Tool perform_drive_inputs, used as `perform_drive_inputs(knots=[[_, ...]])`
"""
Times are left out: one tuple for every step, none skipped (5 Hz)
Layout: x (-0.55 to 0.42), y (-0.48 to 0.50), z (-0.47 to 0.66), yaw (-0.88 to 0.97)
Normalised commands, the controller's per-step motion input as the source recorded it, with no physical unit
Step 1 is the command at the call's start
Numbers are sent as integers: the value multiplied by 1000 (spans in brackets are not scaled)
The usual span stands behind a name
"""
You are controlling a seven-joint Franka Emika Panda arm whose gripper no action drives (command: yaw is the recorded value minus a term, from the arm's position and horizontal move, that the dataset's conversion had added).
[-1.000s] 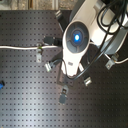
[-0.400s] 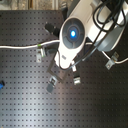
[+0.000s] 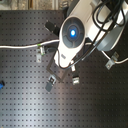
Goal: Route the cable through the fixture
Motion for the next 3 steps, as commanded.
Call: perform_drive_inputs(knots=[[-180,126,317,206],[-95,146,277,217],[4,0,274,0]])
